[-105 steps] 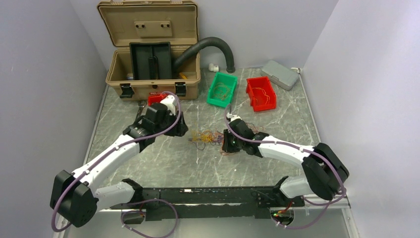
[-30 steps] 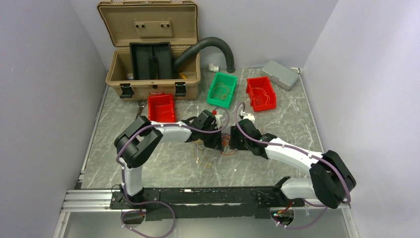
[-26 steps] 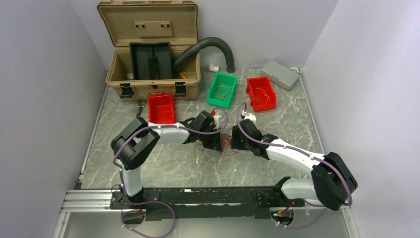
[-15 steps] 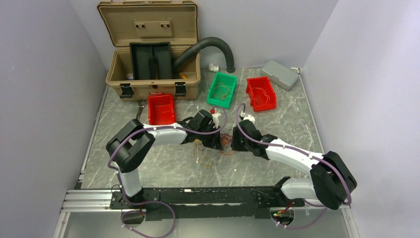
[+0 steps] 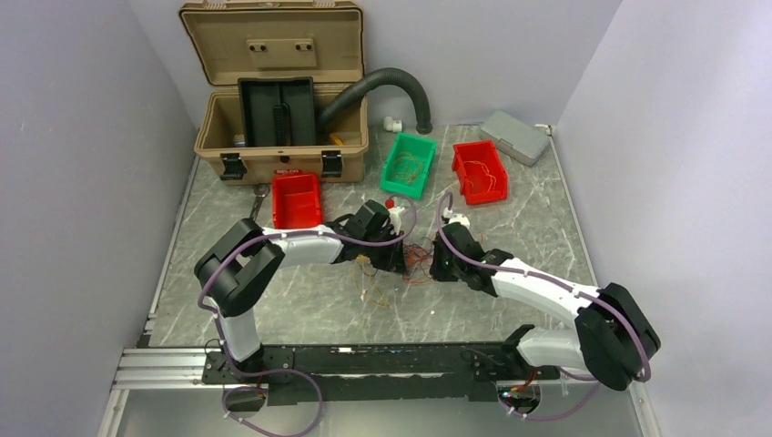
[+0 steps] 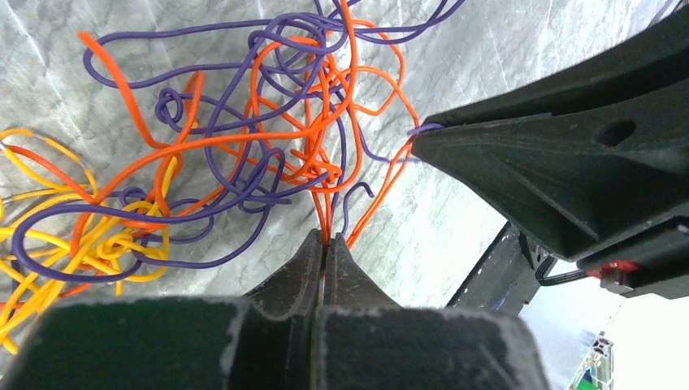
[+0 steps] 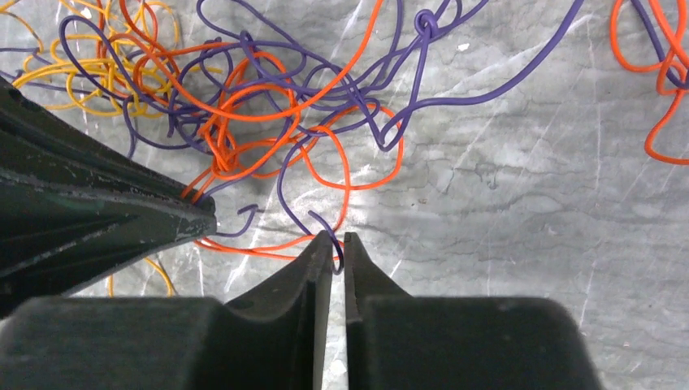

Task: Untangle the cables
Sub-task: Untie the cable.

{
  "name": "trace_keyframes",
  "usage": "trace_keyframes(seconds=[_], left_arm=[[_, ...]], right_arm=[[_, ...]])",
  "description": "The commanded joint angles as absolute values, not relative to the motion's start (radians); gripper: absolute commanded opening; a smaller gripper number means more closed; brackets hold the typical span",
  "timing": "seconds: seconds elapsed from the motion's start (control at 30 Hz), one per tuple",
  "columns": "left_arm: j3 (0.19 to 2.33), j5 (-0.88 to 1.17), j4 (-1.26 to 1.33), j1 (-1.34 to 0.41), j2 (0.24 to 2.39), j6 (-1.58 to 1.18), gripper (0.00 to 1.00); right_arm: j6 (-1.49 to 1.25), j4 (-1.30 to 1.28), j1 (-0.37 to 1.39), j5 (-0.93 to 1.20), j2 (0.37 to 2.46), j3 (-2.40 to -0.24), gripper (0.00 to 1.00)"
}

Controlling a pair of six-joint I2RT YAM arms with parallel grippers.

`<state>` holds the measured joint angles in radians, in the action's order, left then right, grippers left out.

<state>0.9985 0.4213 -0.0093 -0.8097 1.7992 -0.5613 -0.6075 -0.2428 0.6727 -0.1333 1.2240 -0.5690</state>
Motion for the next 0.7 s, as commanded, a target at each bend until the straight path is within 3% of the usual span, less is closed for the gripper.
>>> trace_keyframes(seconds=[0.0, 0.03, 0.2, 0.43, 0.67], left_arm=[[0.998, 0.420, 0.014, -0.799, 1.753, -0.547, 0.00], [0.998, 0.419, 0.012, -0.799, 1.753, -0.546, 0.00], [0.992, 0.417, 0.002, -0.792, 1.745, -0.540, 0.00], [0.955, 0.390, -0.040, -0.779, 1.707, -0.518, 0.00], [0.891, 0.374, -0.051, -0.742, 1.652, -0.507, 0.00]], right_arm=[[-0.616, -0.262, 0.669, -0.131, 1.191, -0.563, 0.04], [-0.617, -0.270, 0.669, -0.141, 1.191, -0.565, 0.00], [-0.636, -0.346, 0.668, -0.256, 1.185, -0.595, 0.00], [-0.754, -0.551, 0.651, -0.610, 1.170, -0.668, 0.00], [-0.836, -0.648, 0.491, -0.717, 1.057, -0.675, 0.00]])
